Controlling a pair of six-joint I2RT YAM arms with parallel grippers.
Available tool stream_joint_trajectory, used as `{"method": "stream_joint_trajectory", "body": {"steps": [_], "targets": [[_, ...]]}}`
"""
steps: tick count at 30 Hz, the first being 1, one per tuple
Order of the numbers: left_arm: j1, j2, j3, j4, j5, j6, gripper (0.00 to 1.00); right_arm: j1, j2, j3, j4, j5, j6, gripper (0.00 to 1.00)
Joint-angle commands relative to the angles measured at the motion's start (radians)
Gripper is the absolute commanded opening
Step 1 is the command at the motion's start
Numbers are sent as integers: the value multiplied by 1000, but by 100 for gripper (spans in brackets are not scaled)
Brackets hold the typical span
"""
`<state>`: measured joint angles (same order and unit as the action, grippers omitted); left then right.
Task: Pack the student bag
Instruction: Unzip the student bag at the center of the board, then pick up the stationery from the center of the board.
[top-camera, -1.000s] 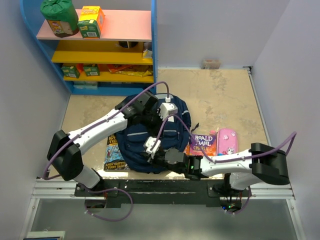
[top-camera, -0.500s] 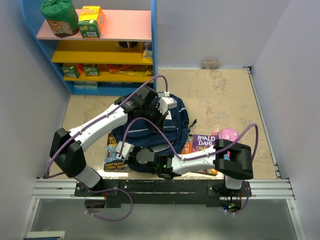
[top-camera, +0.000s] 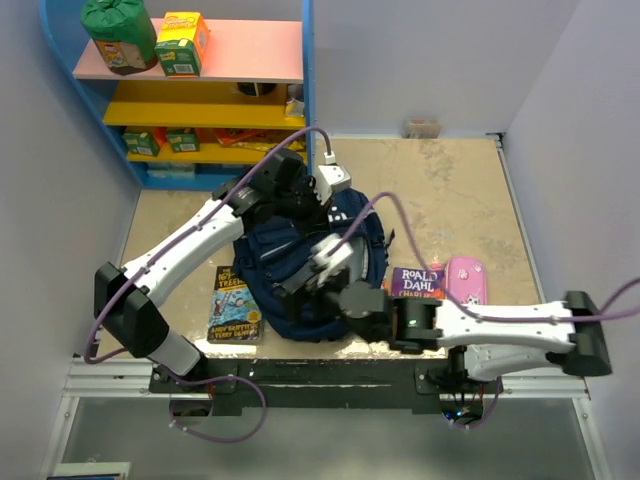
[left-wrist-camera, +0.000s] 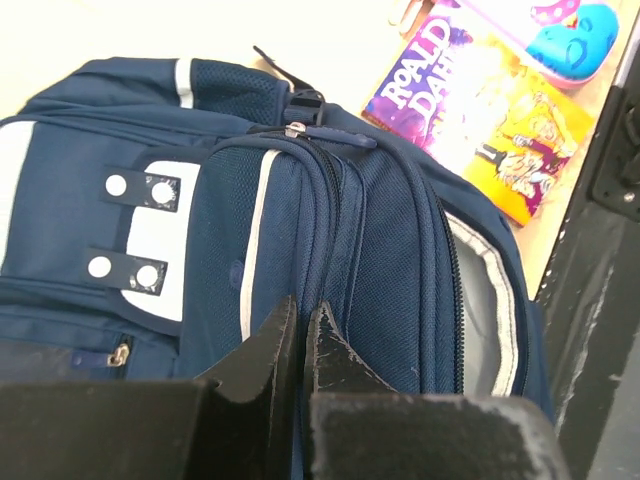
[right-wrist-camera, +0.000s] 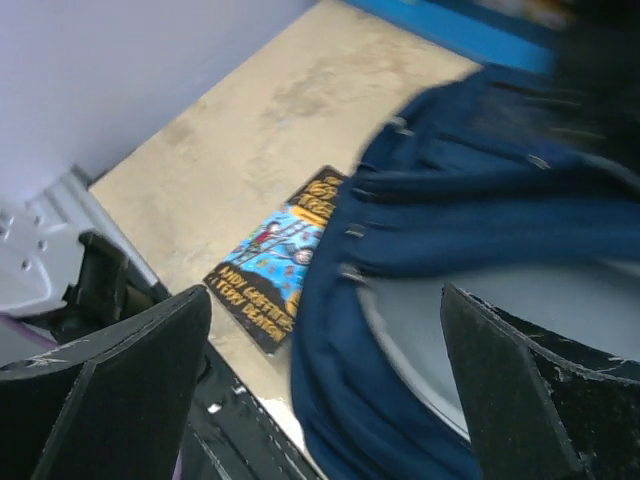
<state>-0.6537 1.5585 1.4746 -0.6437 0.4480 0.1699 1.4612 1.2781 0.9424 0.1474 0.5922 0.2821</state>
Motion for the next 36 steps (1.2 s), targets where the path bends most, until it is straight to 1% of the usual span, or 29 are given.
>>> {"method": "stream_joint_trajectory", "body": {"steps": [1, 2, 3, 4, 6, 7, 9, 10, 11, 12, 14, 15, 17, 18, 19, 23, 24, 26, 27, 30, 36], "targets": [[20, -80, -14, 133, -74, 106, 0, -146, -242, -47, -476, 132, 463, 99], [20, -83, -20, 131, -81, 108, 0, -232, -284, -22, -599, 108, 561, 99], [20, -87, -23, 127, -84, 117, 0, -407, -298, -13, -711, 78, 627, 99], [20, -90, -40, 128, -86, 123, 0, -468, -309, -8, -864, 51, 673, 99], [20, -116, -69, 151, -86, 129, 0, -559, -335, -8, -986, 60, 689, 99], [20, -126, -106, 167, -85, 129, 0, -577, -335, -5, -1015, 64, 713, 99], [20, -146, -132, 191, -88, 134, 0, -634, -329, 10, -1074, 69, 745, 99], [20, -147, -145, 191, -91, 135, 0, -654, -324, 12, -1129, 75, 787, 99], [20, -149, -149, 188, -101, 138, 0, -676, -327, 7, -1140, 70, 789, 99], [20, -150, -154, 187, -106, 144, 0, -724, -327, 1, -1143, 58, 789, 99], [20, -152, -165, 180, -121, 157, 0, -783, -315, -22, -1132, 22, 746, 99], [20, -152, -169, 179, -129, 164, 0, -833, -280, -24, -1125, 9, 718, 99], [34, -155, -180, 180, -129, 169, 0, -884, -225, -7, -1112, -40, 689, 99], [42, -158, -184, 185, -123, 171, 0, -945, -195, 4, -1115, -57, 683, 99], [49, -163, -201, 193, -115, 171, 0, -975, -134, 19, -1111, -72, 668, 99], [72, -186, -257, 239, -105, 191, 0, -1116, 7, 87, -1094, -80, 594, 98], [75, -190, -267, 245, -95, 200, 0, -1194, 30, 87, -1073, -83, 568, 99], [83, -202, -289, 253, -71, 207, 0, -1275, 58, 69, -1039, -135, 540, 99], [85, -207, -293, 254, -62, 217, 0, -1342, 64, 61, -1007, -155, 513, 99], [97, -219, -306, 269, -31, 224, 0, -1420, 107, 50, -981, -164, 479, 99], [103, -219, -316, 308, 30, 221, 0, -1427, 269, 111, -962, -152, 437, 99]]}}
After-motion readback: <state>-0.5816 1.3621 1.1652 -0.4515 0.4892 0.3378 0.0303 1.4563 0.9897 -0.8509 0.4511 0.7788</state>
